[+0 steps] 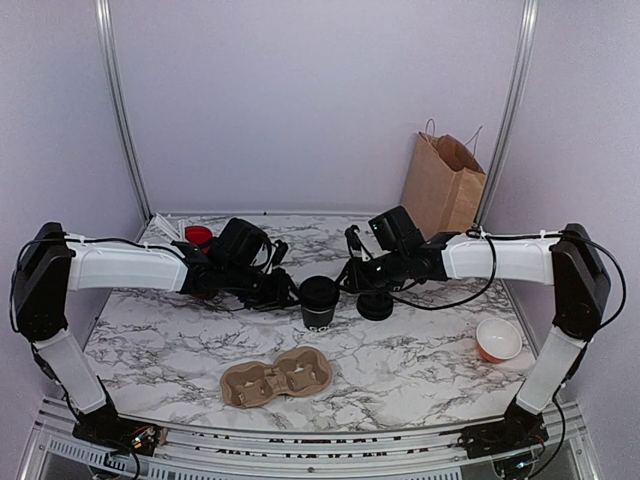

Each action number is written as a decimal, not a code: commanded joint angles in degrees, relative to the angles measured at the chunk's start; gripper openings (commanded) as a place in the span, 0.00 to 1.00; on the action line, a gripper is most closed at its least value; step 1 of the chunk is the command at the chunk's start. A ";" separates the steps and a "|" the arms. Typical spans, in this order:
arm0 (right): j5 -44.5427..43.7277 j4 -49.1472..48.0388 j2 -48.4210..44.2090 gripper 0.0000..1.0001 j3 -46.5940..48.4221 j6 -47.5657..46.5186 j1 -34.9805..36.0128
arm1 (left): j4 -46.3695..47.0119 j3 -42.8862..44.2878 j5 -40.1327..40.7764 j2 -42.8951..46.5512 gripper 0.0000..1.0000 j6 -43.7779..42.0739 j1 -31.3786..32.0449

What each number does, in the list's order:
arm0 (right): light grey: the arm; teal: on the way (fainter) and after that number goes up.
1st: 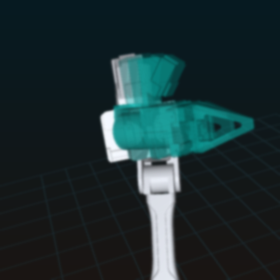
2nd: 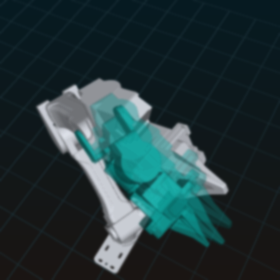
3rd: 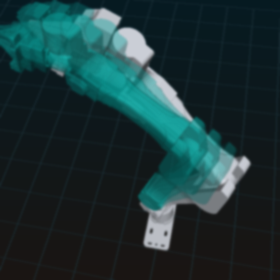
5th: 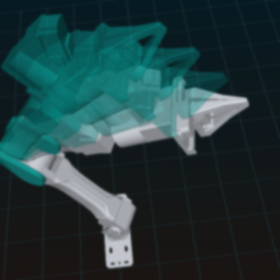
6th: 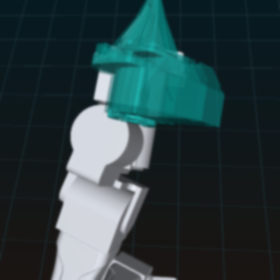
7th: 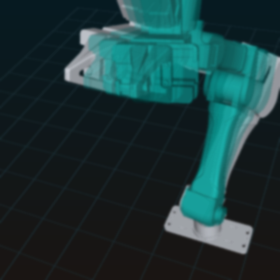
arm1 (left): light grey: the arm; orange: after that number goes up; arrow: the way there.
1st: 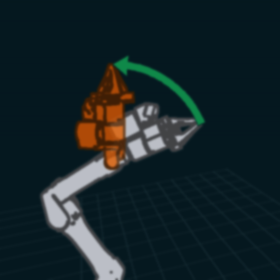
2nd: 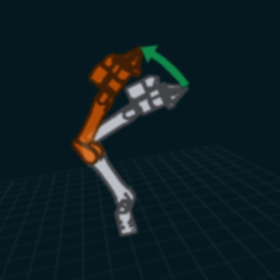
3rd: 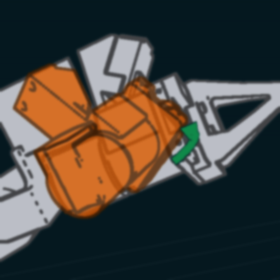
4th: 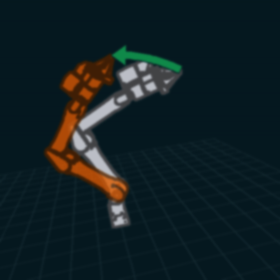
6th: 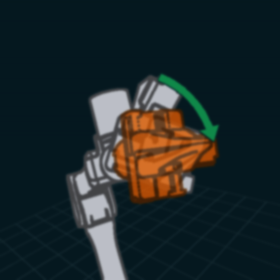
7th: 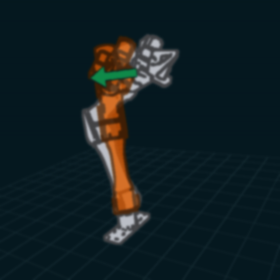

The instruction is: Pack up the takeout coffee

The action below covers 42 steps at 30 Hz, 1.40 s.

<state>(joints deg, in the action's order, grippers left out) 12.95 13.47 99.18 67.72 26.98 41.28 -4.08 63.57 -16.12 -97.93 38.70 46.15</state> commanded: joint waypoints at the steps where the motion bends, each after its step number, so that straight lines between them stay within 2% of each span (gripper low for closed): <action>1: -0.29 0.94 1.50 0.25 2.13 0.10 0.86 | 1.75 0.06 -0.84 -1.38 0.27 0.59 0.26; 26: 0.18 -2.56 0.17 0.23 -9.21 3.49 2.13 | -6.25 -0.67 3.38 -7.12 0.24 -1.17 0.17; 42: -1.65 -2.16 -0.17 0.23 -9.06 4.92 3.95 | -8.68 -0.96 6.42 -9.49 0.23 -1.39 0.16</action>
<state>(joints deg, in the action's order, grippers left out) 9.41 2.37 97.36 60.49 31.40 41.95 -3.16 64.88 -17.52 -100.49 38.35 46.13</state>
